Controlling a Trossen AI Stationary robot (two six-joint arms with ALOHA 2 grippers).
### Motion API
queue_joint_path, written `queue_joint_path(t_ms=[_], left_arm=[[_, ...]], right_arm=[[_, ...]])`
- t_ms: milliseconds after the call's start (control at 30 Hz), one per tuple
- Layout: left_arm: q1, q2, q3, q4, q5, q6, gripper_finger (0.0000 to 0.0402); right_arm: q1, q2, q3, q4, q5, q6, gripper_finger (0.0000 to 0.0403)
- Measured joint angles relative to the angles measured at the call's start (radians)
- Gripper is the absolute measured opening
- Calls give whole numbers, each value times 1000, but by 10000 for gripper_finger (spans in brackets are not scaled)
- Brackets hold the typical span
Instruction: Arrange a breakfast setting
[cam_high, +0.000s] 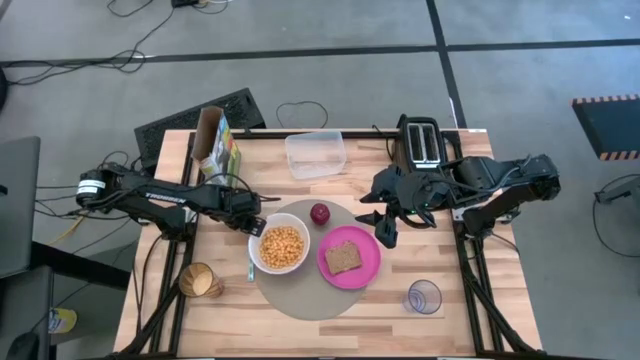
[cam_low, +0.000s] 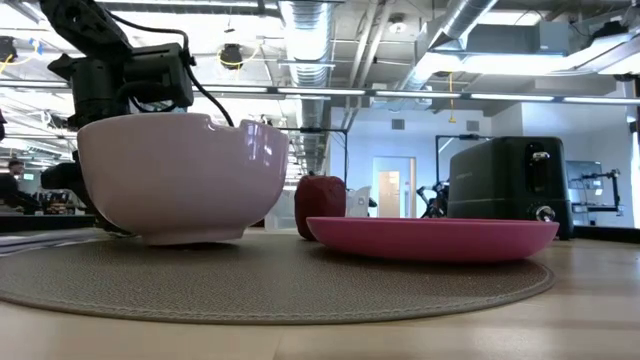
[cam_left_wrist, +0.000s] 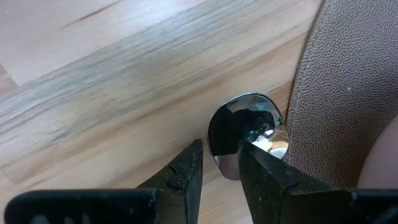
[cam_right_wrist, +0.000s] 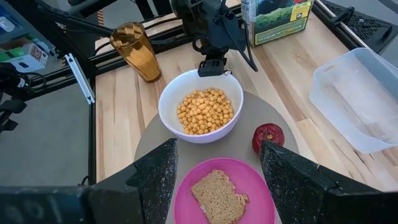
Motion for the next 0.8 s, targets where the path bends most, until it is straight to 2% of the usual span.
queue_joint_path(t_ms=[233, 433, 800], left_arm=[[0, 0, 2, -3, 9, 14, 92], [-1, 1, 51, -25, 10, 59, 92], [-1, 1, 108, -153, -21, 67, 92]], right_arm=[[0, 0, 0, 0, 0, 0, 255], [0, 0, 0, 0, 0, -1, 255], [0, 0, 0, -1, 0, -3, 255]])
